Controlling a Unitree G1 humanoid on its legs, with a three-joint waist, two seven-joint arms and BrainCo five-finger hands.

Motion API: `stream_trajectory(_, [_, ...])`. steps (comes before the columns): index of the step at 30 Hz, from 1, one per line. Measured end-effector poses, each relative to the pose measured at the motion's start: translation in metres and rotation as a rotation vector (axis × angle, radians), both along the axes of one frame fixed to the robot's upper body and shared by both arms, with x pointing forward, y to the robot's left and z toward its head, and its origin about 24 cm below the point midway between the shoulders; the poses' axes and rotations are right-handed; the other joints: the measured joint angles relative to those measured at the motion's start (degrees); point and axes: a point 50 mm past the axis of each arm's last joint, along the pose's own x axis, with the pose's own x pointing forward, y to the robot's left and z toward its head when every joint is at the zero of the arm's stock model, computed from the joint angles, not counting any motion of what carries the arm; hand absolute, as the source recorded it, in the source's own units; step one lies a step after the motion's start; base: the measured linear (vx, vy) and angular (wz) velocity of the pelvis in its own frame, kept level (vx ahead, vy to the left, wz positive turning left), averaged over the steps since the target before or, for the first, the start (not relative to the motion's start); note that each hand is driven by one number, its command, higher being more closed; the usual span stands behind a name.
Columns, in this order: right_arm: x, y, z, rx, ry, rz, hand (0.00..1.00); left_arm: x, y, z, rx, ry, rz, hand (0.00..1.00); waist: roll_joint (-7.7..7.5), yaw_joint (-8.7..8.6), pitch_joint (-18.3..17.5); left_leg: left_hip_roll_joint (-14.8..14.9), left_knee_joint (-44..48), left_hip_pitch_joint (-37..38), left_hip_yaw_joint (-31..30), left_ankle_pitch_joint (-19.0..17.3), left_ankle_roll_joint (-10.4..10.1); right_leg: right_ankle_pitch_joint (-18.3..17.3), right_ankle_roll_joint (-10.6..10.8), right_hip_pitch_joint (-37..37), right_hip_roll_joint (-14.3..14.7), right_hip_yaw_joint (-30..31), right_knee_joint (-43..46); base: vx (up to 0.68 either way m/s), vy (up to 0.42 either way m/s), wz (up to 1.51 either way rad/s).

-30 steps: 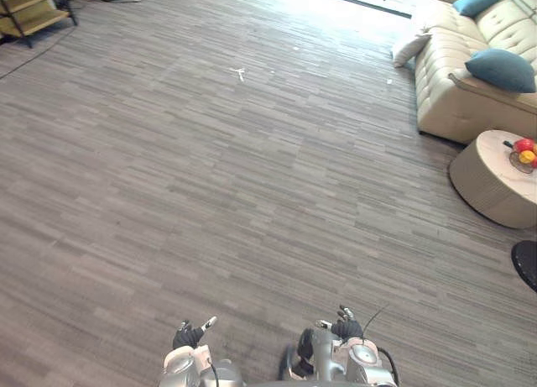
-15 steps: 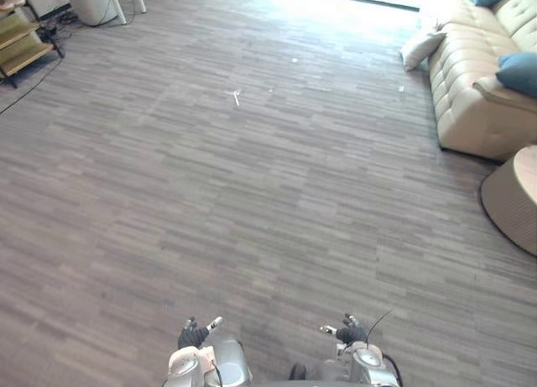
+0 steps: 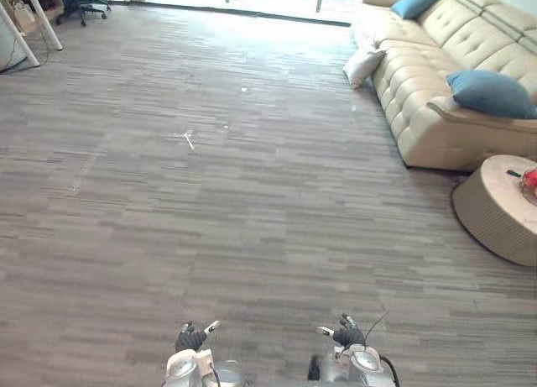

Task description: Pick up cushions and gather them together orderly.

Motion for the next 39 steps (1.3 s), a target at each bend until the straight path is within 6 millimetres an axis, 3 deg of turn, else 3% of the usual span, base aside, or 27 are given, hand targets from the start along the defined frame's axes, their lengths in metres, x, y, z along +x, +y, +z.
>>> stream_trajectory(3, [0.002, -0.001, 0.001, 0.002, -0.006, -0.004, 0.00, -0.002, -0.003, -0.002, 0.003, 0.015, -0.041, 0.00, -0.03, -0.62, -0.05, -0.38, -5.22, 6.55, -0.41, 0.01, -0.02, 6.48, -1.56, -0.80, 2.71, -0.15, -16.12, 0.63, -0.087, 0.35])
stream_trajectory(4, [0.003, -0.001, 0.001, 0.000, -0.006, -0.002, 0.00, -0.006, -0.004, -0.003, 0.002, 0.027, -0.049, 0.00, 0.24, -0.82, -0.25, -0.19, -5.65, 8.62, -2.08, 0.05, -0.04, 11.55, -6.14, -0.77, 3.76, 1.60, -14.90, 0.87, -0.191, 0.36])
stream_trajectory(5, [0.005, -0.002, 0.002, -0.004, -0.012, 0.004, 0.00, -0.007, -0.011, -0.005, -0.011, 0.034, -0.061, 0.00, 1.51, -0.97, -0.90, 1.85, -3.67, 8.98, -3.80, 0.75, -1.25, 9.74, -8.21, -1.19, 4.58, 1.67, -10.89, 0.73, -0.187, 0.24])
stream_trajectory(7, [0.008, -0.002, 0.004, -0.013, -0.020, 0.018, 0.00, -0.006, -0.014, -0.005, -0.015, 0.031, -0.067, 0.00, 2.70, -0.98, -0.95, 4.51, 9.68, 4.09, -7.00, 2.99, -4.01, 4.70, -8.63, -0.54, 5.71, 0.94, -7.23, 0.72, -0.229, -0.10])
stream_trajectory(8, [0.010, -0.004, 0.005, -0.022, -0.025, 0.024, 0.00, -0.006, -0.013, -0.004, -0.019, 0.031, -0.046, 0.00, 4.27, -0.97, -0.59, 6.53, 25.87, -2.76, -10.13, 9.47, -4.60, 2.07, -9.01, 2.03, 7.76, 1.26, -7.59, 0.71, -0.202, -0.36])
stream_trajectory(9, [0.010, -0.005, 0.005, -0.027, -0.025, 0.030, 0.00, -0.007, -0.015, -0.005, -0.025, 0.031, -0.039, 0.00, 5.04, -0.90, -0.32, 7.53, 32.60, -5.58, -11.14, 14.50, -5.08, 1.26, -9.18, 3.64, 8.81, 1.72, -8.46, 0.72, -0.111, -0.52])
stream_trajectory(10, [0.012, -0.006, 0.005, -0.030, -0.020, 0.033, 0.00, -0.005, -0.016, -0.004, -0.029, 0.021, -0.032, 0.00, 6.12, -0.66, 0.32, 10.03, 43.46, -10.26, -10.92, 14.72, -6.20, -0.06, -9.43, 7.71, 10.94, 2.70, -10.28, 0.86, -0.079, -0.53])
stream_trajectory(11, [0.009, 0.001, 0.001, -0.012, 0.005, 0.040, 0.00, -0.002, -0.012, -0.001, -0.018, 0.000, -0.016, 0.00, 5.60, -0.15, 1.07, 11.70, 51.34, -14.64, -9.50, 12.02, -5.91, -1.52, -9.40, 13.47, 12.15, 4.33, -12.94, 0.71, -0.029, -0.46])
stream_trajectory(13, [0.005, 0.012, -0.002, 0.011, 0.028, 0.061, 0.00, 0.003, -0.003, 0.003, 0.009, -0.028, -0.010, 0.00, 3.63, 0.43, 1.56, 11.36, 53.19, -21.16, -8.11, 8.77, -4.41, -2.45, -8.63, 21.19, 11.95, 6.05, -18.00, 0.63, -0.023, -0.34])
stream_trajectory(14, [0.003, 0.016, -0.004, 0.015, 0.044, 0.078, 0.00, 0.007, 0.001, 0.007, 0.023, -0.060, -0.005, 0.00, 2.42, 1.13, 1.44, 10.94, 49.11, -26.46, -6.09, 6.58, -3.53, -2.44, -8.32, 25.20, 11.47, 7.50, -21.90, 0.67, 0.016, -0.48])
stream_trajectory(16, [0.005, 0.016, -0.003, 0.012, 0.043, 0.082, 0.00, 0.011, 0.001, 0.011, 0.027, -0.086, -0.001, 0.00, 2.06, 1.97, 1.34, 9.16, 39.57, -31.48, -4.89, 5.43, -2.51, -2.59, -6.81, 29.04, 10.54, 8.97, -25.39, 0.59, 0.096, -0.54])
stream_trajectory(17, [0.004, 0.015, -0.004, 0.008, 0.045, 0.070, 0.00, 0.014, -0.003, 0.013, 0.015, -0.107, 0.013, 0.00, 2.08, 2.89, 1.33, 6.99, 23.66, -34.05, -3.66, 6.89, -2.16, -3.35, -4.93, 32.51, 8.91, 10.50, -27.59, 0.53, 0.135, -0.48])
stream_trajectory(19, [0.001, 0.016, -0.006, 0.009, 0.059, 0.071, 0.00, 0.013, -0.005, 0.013, 0.009, -0.116, 0.024, 0.00, 2.38, 3.18, 1.09, 5.43, 11.37, -34.72, -3.16, 11.88, -2.75, -4.74, -2.89, 35.27, 8.01, 11.92, -29.35, 0.64, 0.245, -0.52])
stream_trajectory(20, [-0.002, 0.018, -0.007, 0.011, 0.074, 0.085, 0.00, 0.012, -0.005, 0.014, 0.003, -0.128, 0.039, 0.00, 2.21, 3.78, 0.96, 5.15, 10.14, -34.79, -2.93, 18.37, -2.02, -5.97, -1.70, 37.32, 7.38, 13.19, -30.23, 0.64, 0.311, -0.61])
stream_trajectory(21, [-0.004, 0.023, -0.009, 0.015, 0.090, 0.118, 0.00, 0.014, -0.002, 0.015, 0.014, -0.134, 0.033, 0.00, 0.75, 4.16, 0.04, 3.74, 11.30, -34.44, -1.73, 18.87, -0.08, -5.96, -1.99, 37.86, 5.53, 15.01, -30.08, 0.67, 0.328, -0.54])
stream_trajectory(22, [-0.005, 0.022, -0.010, 0.015, 0.095, 0.115, 0.00, 0.013, 0.002, 0.015, 0.028, -0.131, 0.024, 0.00, -0.34, 4.17, -0.75, 3.21, 11.50, -34.40, -0.22, 16.90, 0.65, -4.72, -3.89, 36.37, 4.22, 16.10, -27.81, 0.79, 0.394, -0.65])
stream_trajectory(23, [-0.005, 0.021, -0.010, 0.013, 0.094, 0.102, 0.00, 0.013, 0.004, 0.016, 0.036, -0.129, 0.024, 0.00, -1.42, 4.72, -0.87, 2.82, 12.49, -32.42, 1.67, 14.31, 2.00, -1.46, 0.06, 32.34, 2.27, 18.90, -18.53, 0.78, 0.411, -0.50])
stream_trajectory(24, [-0.006, 0.020, -0.010, 0.013, 0.097, 0.098, 0.00, 0.013, 0.005, 0.015, 0.039, -0.124, 0.020, 0.00, -1.63, 4.77, -0.88, 2.37, 12.65, -31.47, 1.69, 13.52, 2.15, -0.62, 1.23, 31.09, 1.72, 19.63, -14.75, 0.62, 0.358, -0.45])
stream_trajectory(26, [-0.016, 0.017, -0.014, 0.008, 0.120, 0.089, 0.00, 0.013, 0.008, 0.012, 0.044, -0.089, 0.002, 0.00, -2.35, 4.03, -0.20, -0.07, 11.56, -23.44, 2.83, 9.64, 2.13, 6.64, 5.50, 22.54, -0.88, 22.77, 10.40, 0.56, 0.290, -0.09])
stream_trajectory(28, [-0.014, 0.013, -0.011, -0.009, 0.095, 0.096, 0.00, 0.007, 0.006, 0.007, 0.035, -0.047, -0.003, 0.00, -1.44, 2.79, 0.12, -1.42, 8.36, -15.56, 2.80, 7.17, 2.08, 5.64, 4.67, 16.39, -1.07, 21.68, 23.32, 0.56, 0.215, 0.05])
stream_trajectory(29, [-0.014, 0.012, -0.010, -0.014, 0.082, 0.097, 0.00, 0.006, 0.003, 0.005, 0.029, -0.033, -0.015, 0.00, -0.91, 2.15, -0.38, -1.71, 5.12, -11.41, 2.73, 5.98, 1.83, 3.76, 3.20, 11.81, -1.04, 17.94, 24.67, 0.45, 0.143, 0.13])
stream_trajectory(33, [-0.003, 0.006, -0.002, -0.023, 0.020, 0.071, 0.00, 0.007, -0.001, 0.003, 0.022, -0.020, -0.039, 0.00, -0.48, 0.87, -0.38, -1.75, -0.04, -2.95, 1.18, 3.45, 0.01, 1.25, 1.02, 1.17, -0.19, 5.79, 9.24, 0.49, 0.066, 0.20])
stream_trajectory(35, [0.000, 0.001, 0.000, -0.024, 0.005, 0.039, 0.00, 0.002, -0.003, 0.001, 0.017, 0.001, -0.053, 0.00, -0.08, -0.35, -0.19, -1.80, -4.27, 3.15, 0.09, 2.54, -1.48, 5.10, 0.00, 0.05, 3.02, 2.94, -11.29, 0.60, -0.024, 0.42])
stream_trajectory(36, [0.000, 0.001, 0.000, -0.024, 0.004, 0.037, 0.00, 0.002, -0.004, 0.000, 0.020, 0.004, -0.064, 0.00, -0.13, -0.44, -0.24, -1.94, -5.12, 4.61, -0.45, 2.05, -2.22, 6.84, 0.05, -0.12, 3.95, 3.77, -16.03, 0.65, -0.074, 0.60])
stream_trajectory(37, [0.001, 0.001, 0.001, -0.025, -0.001, 0.038, 0.00, -0.001, -0.005, -0.001, 0.018, 0.012, -0.065, 0.00, -0.18, -0.61, -0.25, -2.02, -5.50, 6.79, -1.96, 0.84, -3.09, 7.99, -1.17, -0.44, 4.61, 5.17, -18.88, 0.88, -0.167, 0.79])
stream_trajectory(38, [0.002, 0.000, 0.001, -0.029, -0.003, 0.042, 0.00, -0.004, -0.008, -0.002, 0.013, 0.020, -0.071, 0.00, 0.21, -1.04, -0.38, -1.38, -5.33, 9.22, -4.66, -0.02, -3.61, 12.87, -5.79, -0.71, 4.91, 6.58, -15.27, 0.89, -0.201, 0.83])
stream_trajectory(39, [0.002, 0.000, 0.001, -0.028, -0.001, 0.043, 0.00, -0.005, -0.011, -0.003, 0.006, 0.023, -0.074, 0.00, 0.86, -1.07, -0.94, -0.57, -3.61, 9.21, -6.33, 0.00, -3.63, 12.22, -6.95, -1.53, 5.02, 6.39, -11.57, 0.76, -0.207, 0.70])
